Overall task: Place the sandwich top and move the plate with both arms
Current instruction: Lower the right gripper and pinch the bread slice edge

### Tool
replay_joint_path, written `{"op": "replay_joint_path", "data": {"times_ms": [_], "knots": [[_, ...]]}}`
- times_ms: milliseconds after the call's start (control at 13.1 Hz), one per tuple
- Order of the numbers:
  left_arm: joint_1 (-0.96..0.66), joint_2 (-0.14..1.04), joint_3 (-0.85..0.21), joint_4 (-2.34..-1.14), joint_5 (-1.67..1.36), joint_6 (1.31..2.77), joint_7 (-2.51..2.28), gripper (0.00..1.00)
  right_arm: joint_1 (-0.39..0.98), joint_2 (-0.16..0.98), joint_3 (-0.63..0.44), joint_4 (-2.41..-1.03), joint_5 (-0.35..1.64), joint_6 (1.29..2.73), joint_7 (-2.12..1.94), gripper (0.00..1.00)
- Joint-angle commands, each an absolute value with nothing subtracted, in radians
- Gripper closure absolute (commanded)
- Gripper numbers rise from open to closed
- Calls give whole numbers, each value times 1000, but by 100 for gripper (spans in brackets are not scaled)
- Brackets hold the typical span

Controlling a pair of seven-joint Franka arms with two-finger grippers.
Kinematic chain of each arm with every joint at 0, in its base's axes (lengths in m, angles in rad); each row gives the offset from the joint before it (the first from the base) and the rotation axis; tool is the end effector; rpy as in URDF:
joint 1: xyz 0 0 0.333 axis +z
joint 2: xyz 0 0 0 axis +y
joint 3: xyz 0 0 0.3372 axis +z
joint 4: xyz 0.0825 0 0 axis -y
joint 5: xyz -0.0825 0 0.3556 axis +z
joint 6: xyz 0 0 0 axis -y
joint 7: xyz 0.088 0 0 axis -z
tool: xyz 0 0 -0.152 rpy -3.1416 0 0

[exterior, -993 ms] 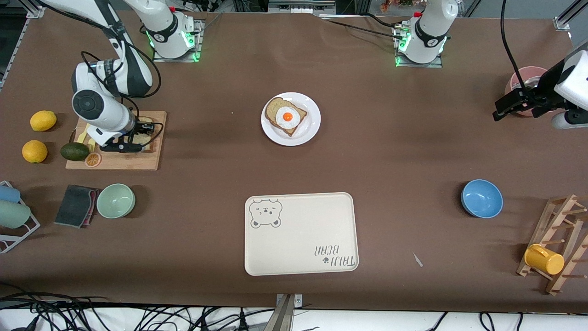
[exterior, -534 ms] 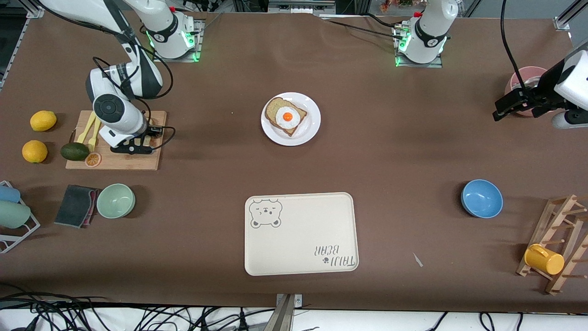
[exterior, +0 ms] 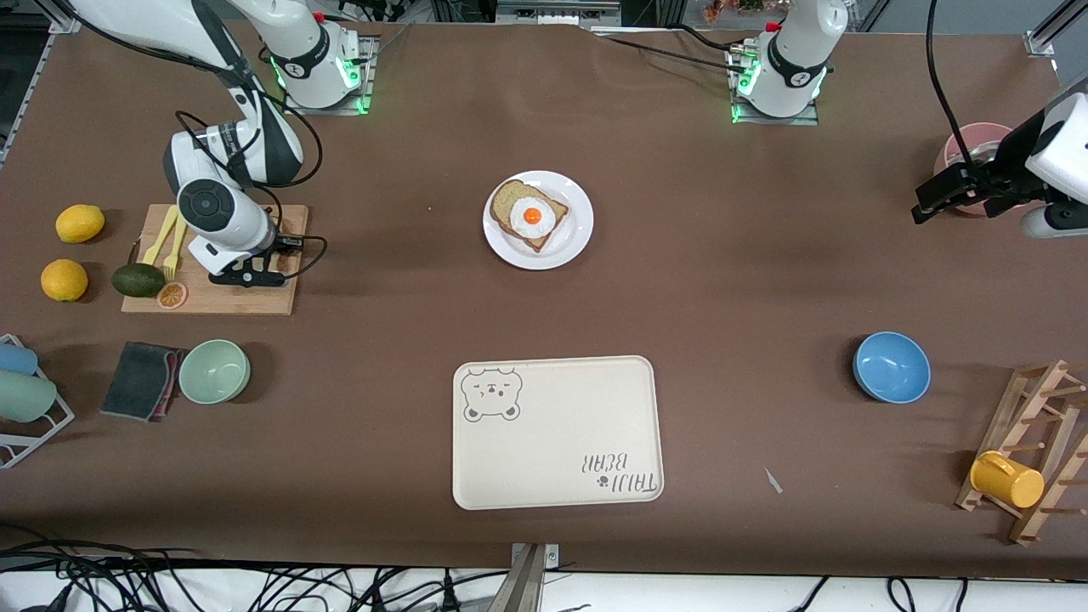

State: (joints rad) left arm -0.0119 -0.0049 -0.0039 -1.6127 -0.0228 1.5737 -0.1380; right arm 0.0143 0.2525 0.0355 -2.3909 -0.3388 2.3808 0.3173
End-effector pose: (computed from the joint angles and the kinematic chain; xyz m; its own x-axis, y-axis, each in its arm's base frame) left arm 0.5219 -0.0117 0.5850 0.9919 0.1219 -0.0369 0.1227 -0.9923 0.0179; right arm 0.4542 0.0097 0.1974 0.9762 -0.0162 -0.2162 0.0347 -0.9727 0.2294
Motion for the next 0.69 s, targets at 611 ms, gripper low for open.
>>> {"op": "replay_joint_path", "data": {"times_ms": [611], "knots": [[-11, 2, 0, -1588, -51, 1551, -144, 0, 15, 245, 54, -2331, -351, 2291, 330, 100]]}}
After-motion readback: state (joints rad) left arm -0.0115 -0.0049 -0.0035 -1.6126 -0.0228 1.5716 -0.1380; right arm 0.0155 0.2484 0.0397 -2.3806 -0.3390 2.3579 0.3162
